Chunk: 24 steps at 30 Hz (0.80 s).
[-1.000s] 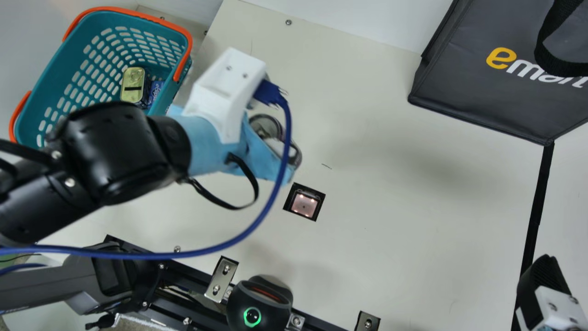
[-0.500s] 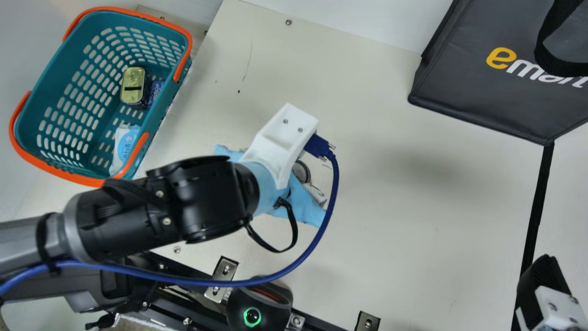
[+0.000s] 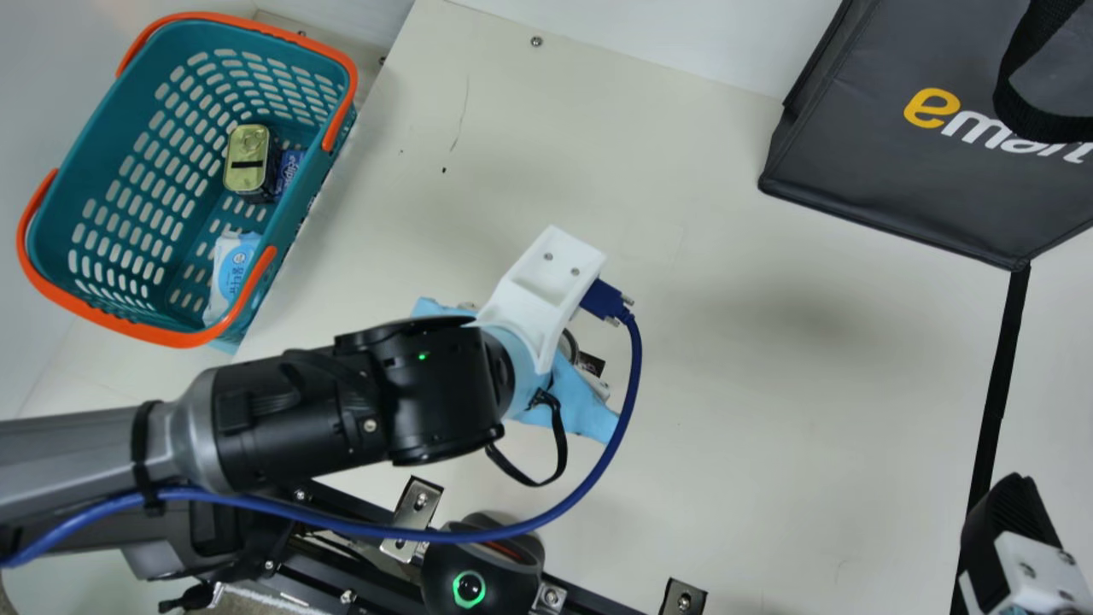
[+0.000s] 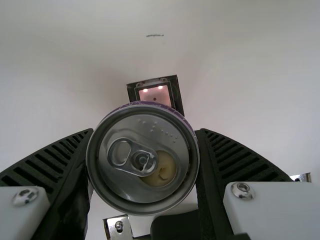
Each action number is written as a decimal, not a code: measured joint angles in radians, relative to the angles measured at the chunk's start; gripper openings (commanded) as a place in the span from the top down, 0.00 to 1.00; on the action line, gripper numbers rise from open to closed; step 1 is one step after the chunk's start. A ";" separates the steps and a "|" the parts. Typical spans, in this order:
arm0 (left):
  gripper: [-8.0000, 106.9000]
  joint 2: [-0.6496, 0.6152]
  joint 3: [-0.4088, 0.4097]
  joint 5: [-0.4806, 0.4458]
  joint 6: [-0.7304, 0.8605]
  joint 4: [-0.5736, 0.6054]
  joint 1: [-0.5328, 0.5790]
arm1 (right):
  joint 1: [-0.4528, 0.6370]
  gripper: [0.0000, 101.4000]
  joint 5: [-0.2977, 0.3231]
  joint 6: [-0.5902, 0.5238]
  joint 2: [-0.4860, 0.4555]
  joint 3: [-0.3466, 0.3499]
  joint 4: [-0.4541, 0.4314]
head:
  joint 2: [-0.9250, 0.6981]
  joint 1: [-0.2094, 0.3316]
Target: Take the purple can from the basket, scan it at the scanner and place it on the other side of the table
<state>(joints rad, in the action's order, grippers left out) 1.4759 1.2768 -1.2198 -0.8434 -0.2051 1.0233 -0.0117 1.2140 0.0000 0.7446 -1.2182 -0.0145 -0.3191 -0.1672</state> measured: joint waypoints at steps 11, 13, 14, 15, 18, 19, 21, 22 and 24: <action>1.00 0.015 -0.011 0.013 -0.016 0.015 0.004 | 0.000 0.06 0.000 0.000 0.000 0.000 0.000 | 0.000 0.000; 1.00 0.016 -0.016 0.018 -0.018 0.015 0.004 | 0.000 0.06 0.000 0.000 0.000 0.000 0.000 | 0.000 0.000; 1.00 0.016 -0.018 0.020 -0.018 0.015 0.004 | 0.000 0.06 0.000 0.000 0.000 0.000 0.000 | 0.000 0.000; 1.00 0.016 -0.019 0.020 -0.019 0.017 0.004 | 0.000 0.06 0.000 0.000 0.000 0.000 0.000 | 0.000 0.000; 1.00 0.017 -0.024 0.027 -0.022 0.019 0.004 | 0.000 0.06 0.001 0.000 0.000 0.000 0.000 | 0.002 0.000; 1.00 0.018 -0.024 0.027 -0.022 0.019 0.004 | 0.000 0.06 0.001 0.000 0.000 0.000 0.000 | 0.000 0.000; 1.00 0.018 -0.026 0.031 -0.024 0.019 0.004 | 0.000 0.06 0.001 0.000 0.000 0.000 0.000 | 0.000 0.000; 1.00 0.018 -0.026 0.033 -0.024 0.019 0.004 | 0.000 0.06 0.001 0.000 0.000 0.000 0.000 | 0.000 0.000; 1.00 0.020 -0.026 0.035 -0.026 0.020 0.002 | 0.000 0.06 0.001 0.000 0.000 0.000 0.000 | 0.000 0.000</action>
<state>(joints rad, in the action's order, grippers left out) 1.4963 1.2507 -1.1849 -0.8693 -0.1855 1.0254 -0.0117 1.2150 0.0000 0.7446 -1.2182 -0.0145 -0.3191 -0.1672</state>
